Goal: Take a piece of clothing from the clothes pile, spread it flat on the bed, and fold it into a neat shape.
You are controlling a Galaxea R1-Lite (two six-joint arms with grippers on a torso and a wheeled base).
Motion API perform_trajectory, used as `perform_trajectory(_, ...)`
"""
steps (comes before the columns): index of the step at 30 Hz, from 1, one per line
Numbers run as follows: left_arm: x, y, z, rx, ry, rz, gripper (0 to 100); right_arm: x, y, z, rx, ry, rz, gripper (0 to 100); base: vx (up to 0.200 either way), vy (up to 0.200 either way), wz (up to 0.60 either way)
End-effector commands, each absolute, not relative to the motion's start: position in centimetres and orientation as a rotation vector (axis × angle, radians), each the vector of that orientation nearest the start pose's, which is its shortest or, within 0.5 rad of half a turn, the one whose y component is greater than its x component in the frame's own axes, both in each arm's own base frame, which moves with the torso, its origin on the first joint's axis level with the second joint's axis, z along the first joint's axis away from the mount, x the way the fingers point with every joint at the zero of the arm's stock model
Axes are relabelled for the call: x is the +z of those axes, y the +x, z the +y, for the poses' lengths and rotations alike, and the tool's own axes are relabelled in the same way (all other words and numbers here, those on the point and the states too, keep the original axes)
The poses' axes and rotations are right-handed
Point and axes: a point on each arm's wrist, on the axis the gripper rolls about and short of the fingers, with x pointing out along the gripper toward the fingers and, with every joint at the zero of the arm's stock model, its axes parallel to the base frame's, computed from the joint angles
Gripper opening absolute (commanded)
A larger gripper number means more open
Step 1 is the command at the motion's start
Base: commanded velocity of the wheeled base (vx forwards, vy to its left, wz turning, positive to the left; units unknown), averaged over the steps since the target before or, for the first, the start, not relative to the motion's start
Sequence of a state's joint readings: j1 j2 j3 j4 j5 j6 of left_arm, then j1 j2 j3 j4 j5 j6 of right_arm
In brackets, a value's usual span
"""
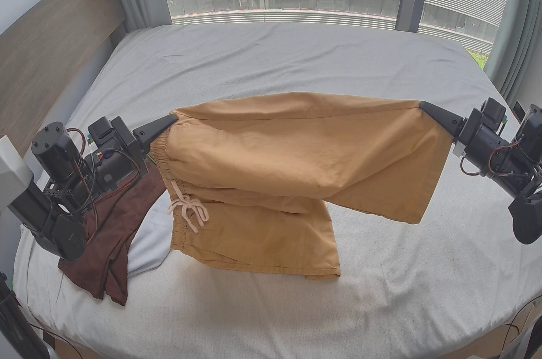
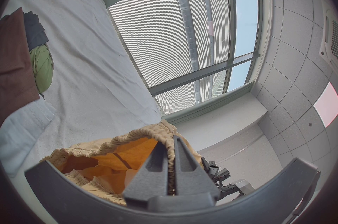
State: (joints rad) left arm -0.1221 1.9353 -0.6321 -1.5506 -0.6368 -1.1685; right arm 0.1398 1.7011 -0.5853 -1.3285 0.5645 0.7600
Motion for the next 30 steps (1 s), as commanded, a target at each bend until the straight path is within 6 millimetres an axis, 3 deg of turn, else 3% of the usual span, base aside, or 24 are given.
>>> perform_trajectory(1,15.4,32.1,-5.2,-0.798,-1.043,0.22,0,19.7,27.3,5.1,0.748,0.677,0.056,0,0.0,0.0,0.0)
perform_trajectory(30,15.3,32.2,-4.7,-0.782,-1.043,0.214,0,19.9,27.7,3.5,0.737,0.663,0.044,0,0.0,0.0,0.0)
